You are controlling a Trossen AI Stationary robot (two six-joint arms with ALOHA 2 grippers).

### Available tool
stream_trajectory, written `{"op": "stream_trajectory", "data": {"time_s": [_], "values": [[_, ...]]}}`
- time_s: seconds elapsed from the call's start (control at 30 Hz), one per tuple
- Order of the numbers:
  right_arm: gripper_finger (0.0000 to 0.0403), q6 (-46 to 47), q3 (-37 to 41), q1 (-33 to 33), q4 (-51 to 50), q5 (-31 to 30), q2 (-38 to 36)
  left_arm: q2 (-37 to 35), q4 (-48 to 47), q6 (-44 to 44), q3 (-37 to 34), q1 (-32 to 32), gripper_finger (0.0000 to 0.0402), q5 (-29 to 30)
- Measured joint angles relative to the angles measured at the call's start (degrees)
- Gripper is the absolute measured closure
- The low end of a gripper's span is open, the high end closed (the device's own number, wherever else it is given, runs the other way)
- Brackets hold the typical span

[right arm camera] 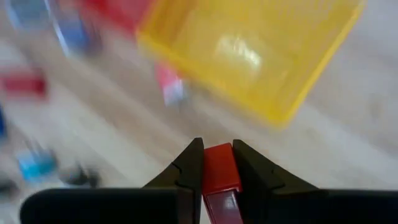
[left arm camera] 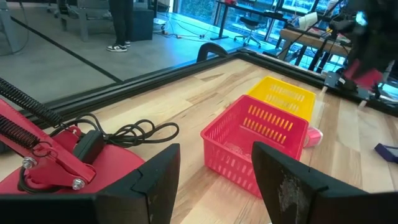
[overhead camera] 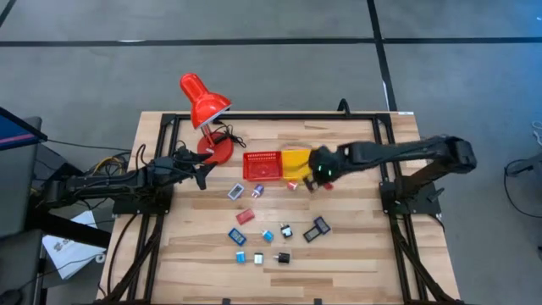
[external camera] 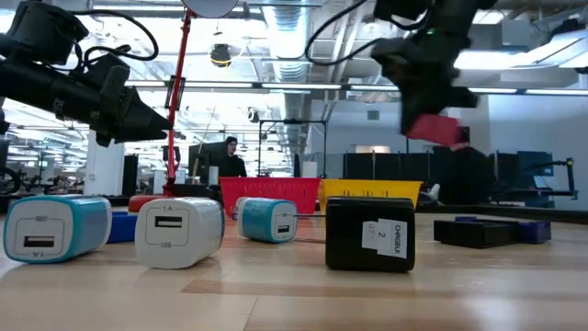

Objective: Pick & Place Office items
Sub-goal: Put the right red digital timer into the yellow bin

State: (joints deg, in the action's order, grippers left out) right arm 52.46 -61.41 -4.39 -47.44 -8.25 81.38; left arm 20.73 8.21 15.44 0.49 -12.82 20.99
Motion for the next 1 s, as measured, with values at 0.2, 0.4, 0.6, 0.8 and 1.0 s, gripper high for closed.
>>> {"op": "stream_trajectory", "data": {"time_s": [0.2, 0.4, 0.6, 0.8, 1.0], "values": [[0.0344, -1.4, -0.1, -9.1, 10.9, -1.7, 1.1, 0.0, 0.0, 0.0, 0.0, 0.0, 0.0206, 0.0], [0.0344, -2.3, -0.1, -11.2, 18.2, -4.3, 7.9, 0.0, 0.0, 0.0, 0.0, 0.0, 0.0206, 0.0], [0.0345, -2.8, -0.2, -10.1, 19.1, -3.8, 12.7, 0.0, 0.0, 0.0, 0.0, 0.0, 0.0206, 0.0], [0.0345, -2.2, -0.2, -9.9, 19.6, -4.0, 16.3, 0.0, 0.0, 0.0, 0.0, 0.0, 0.0206, 0.0], [0.0344, -1.6, -0.2, -9.8, 19.5, -4.0, 19.5, 0.0, -0.1, 0.0, 0.0, 0.0, 0.0206, 0.0]]}}
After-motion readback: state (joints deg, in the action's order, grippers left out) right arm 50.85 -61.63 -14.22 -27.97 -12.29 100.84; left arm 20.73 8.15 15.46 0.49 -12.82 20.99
